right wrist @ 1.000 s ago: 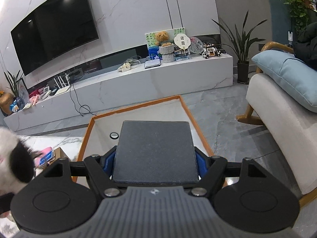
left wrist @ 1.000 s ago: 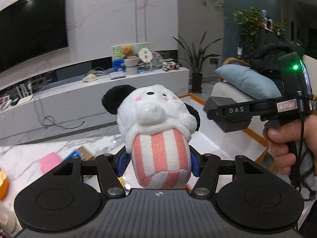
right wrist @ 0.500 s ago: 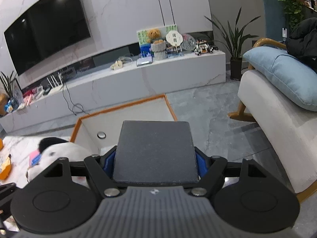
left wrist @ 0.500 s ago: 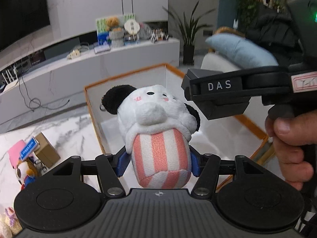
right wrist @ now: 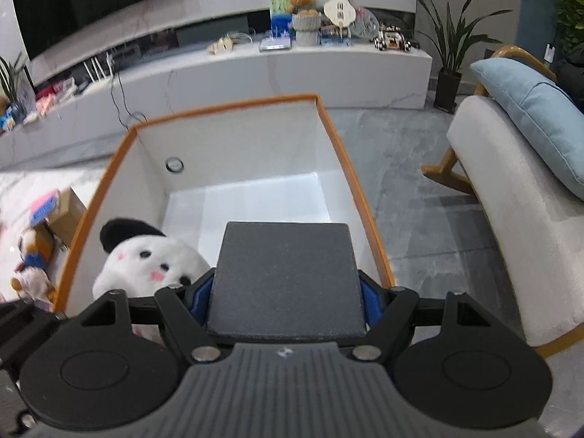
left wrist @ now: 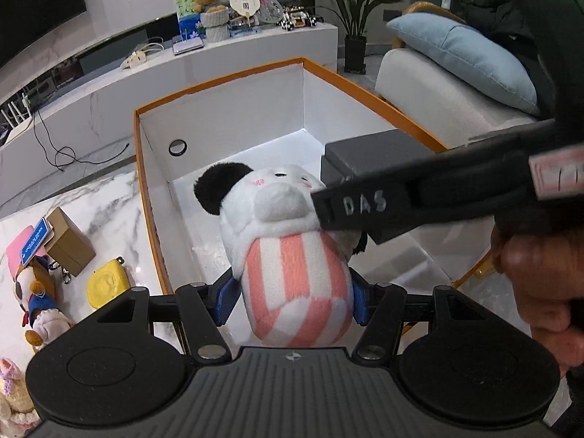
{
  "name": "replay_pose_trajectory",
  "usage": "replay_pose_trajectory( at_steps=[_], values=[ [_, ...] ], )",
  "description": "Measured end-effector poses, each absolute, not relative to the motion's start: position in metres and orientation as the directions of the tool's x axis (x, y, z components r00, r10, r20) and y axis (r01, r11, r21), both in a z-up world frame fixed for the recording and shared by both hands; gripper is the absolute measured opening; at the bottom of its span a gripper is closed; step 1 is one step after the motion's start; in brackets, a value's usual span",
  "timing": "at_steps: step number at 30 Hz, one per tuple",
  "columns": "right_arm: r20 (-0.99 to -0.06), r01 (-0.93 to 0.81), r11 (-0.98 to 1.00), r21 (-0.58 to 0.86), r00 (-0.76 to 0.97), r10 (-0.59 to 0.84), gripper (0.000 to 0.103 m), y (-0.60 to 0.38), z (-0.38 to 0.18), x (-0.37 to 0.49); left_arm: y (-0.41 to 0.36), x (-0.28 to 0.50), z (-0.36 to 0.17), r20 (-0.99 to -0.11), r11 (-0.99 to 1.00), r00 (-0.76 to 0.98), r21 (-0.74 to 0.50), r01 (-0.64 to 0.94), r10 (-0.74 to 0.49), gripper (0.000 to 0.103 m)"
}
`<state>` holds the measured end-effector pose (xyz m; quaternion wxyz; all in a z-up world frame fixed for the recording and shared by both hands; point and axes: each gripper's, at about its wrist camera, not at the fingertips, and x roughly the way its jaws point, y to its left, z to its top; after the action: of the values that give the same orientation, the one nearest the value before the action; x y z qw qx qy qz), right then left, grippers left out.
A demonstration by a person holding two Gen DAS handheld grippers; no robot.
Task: Organize objects
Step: 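Carry the panda plush and grey box over the orange box with both tools, then open both tools to drop the plush and grey box into the box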
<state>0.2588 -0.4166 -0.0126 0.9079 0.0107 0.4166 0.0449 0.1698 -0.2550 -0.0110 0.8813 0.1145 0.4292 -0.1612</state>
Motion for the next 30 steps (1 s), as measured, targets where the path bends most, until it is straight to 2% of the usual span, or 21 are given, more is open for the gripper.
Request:
replay_pose_trajectory(
  at_steps=[7,19,21,23,30],
  values=[
    [-0.79,-0.105,0.995,-0.002,0.61,0.063,0.076,-0.41,-0.016,0.258,-0.255,0.176,-0.009,-0.833,0.913,0.527,0.072,0.402,-0.166,0.071],
    [-0.791,-0.102,0.995,-0.013,0.609,0.052,0.078,-0.407,-0.016,0.256,-0.251,0.175,-0.01,-0.824,0.915,0.538,0.064,0.398,-0.177,0.073],
    [-0.789,-0.097,0.995,-0.007,0.611,0.054,0.078,-0.408,-0.014,0.256,-0.25,0.174,-0.009,-0.821,0.916,0.539,0.048,0.398,-0.191,0.075],
    [-0.786,-0.097,0.995,0.008,0.615,0.066,0.082,-0.41,-0.012,0.255,-0.247,0.172,-0.006,-0.811,0.915,0.541,0.017,0.402,-0.223,0.09],
    [-0.75,-0.09,0.995,0.033,0.656,0.084,0.083,-0.409,0.0,0.25,-0.239,0.165,0.007,-0.772,0.916,0.586,0.011,0.401,-0.247,0.091]
  ],
)
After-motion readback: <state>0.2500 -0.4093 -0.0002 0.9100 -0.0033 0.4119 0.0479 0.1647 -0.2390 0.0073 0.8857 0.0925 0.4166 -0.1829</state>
